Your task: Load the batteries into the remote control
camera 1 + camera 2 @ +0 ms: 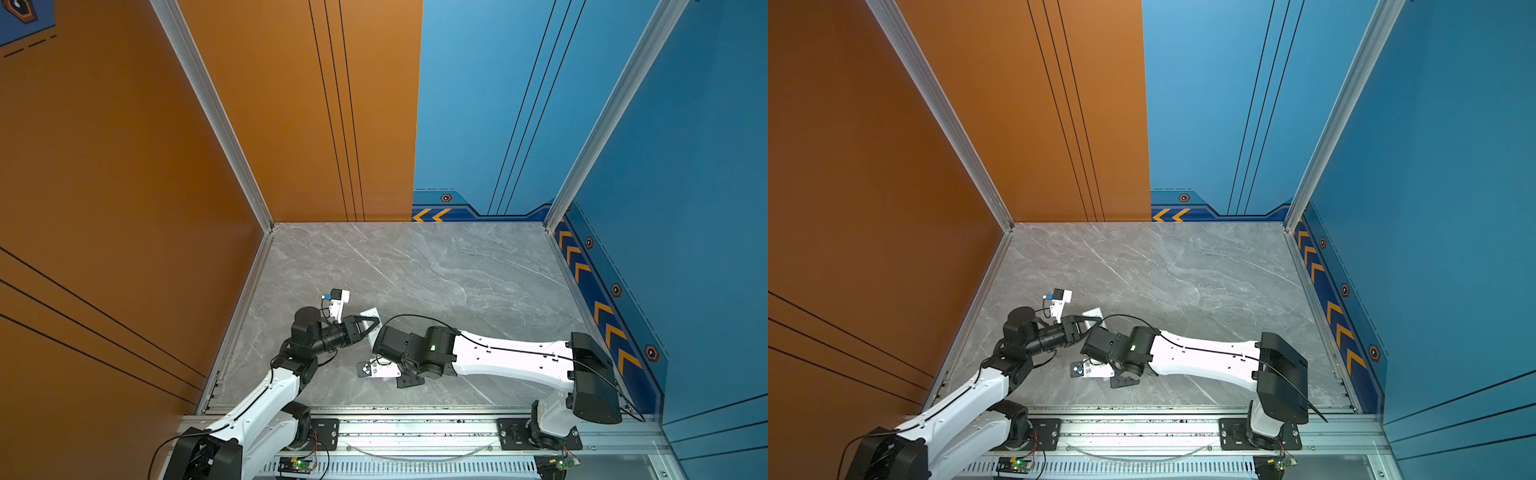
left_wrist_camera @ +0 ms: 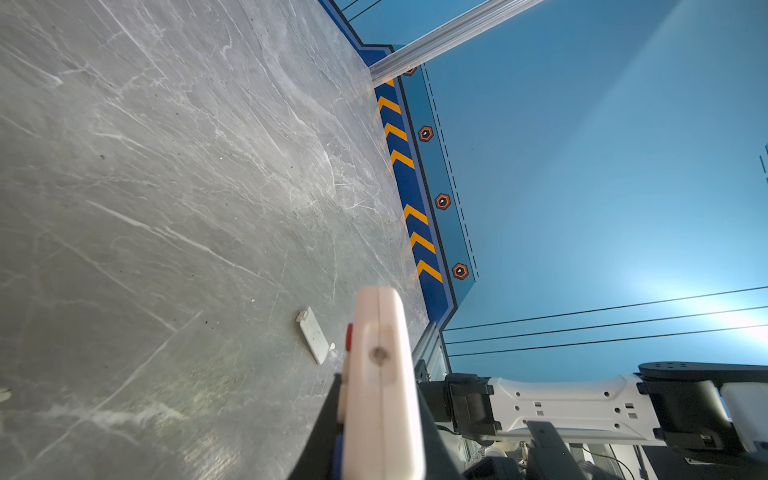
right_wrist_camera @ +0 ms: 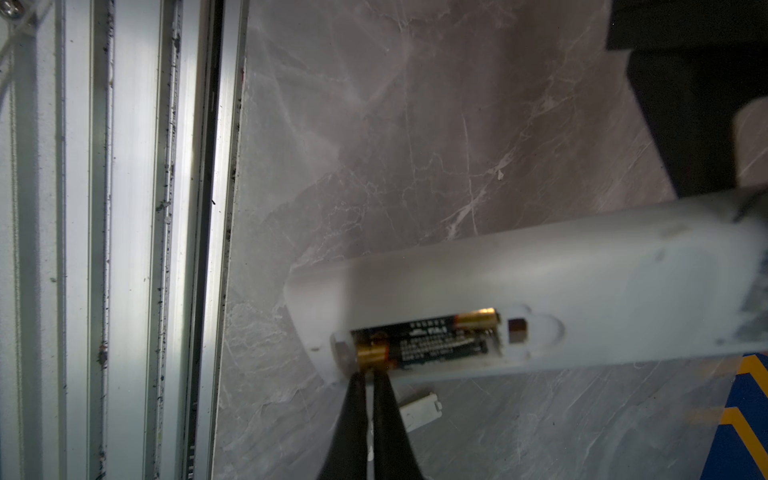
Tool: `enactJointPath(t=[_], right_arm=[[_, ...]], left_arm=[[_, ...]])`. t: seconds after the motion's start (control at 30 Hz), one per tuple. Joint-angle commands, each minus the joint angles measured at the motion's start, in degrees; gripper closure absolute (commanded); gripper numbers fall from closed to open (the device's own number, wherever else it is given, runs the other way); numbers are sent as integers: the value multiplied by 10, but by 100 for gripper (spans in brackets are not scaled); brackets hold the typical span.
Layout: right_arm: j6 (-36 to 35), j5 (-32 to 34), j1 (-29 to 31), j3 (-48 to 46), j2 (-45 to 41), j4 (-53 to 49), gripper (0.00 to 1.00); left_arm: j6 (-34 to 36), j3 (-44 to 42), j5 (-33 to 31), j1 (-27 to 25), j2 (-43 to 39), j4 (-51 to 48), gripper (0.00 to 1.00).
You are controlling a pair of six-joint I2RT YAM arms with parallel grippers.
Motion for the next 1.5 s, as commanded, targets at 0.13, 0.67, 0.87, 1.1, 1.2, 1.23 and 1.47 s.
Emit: enactJointPath(t=[0.13, 0.67, 0.87, 1.1, 1.2, 1.23, 1.47], right_arm=[[18, 20, 6, 18, 13, 47, 96], [2, 20, 15, 2, -5, 49, 85], [-8, 8, 15, -6, -14, 54, 85], [-8, -7, 16, -6, -12, 60, 87], [-8, -6, 19, -8, -9, 64, 89], [-8, -8, 20, -9, -8, 65, 89], [-5, -11, 24, -9, -3, 74, 90]], left_arm=[[-30, 11, 31, -10, -11, 26, 100], [-31, 12, 31, -11, -11, 26, 100], [-30, 11, 31, -11, -8, 26, 100], [-31, 10, 31, -11, -9, 26, 100], [-31, 11, 32, -12, -9, 25, 100], [-30, 11, 32, -12, -9, 26, 100], [-30, 10, 30, -13, -9, 26, 100]])
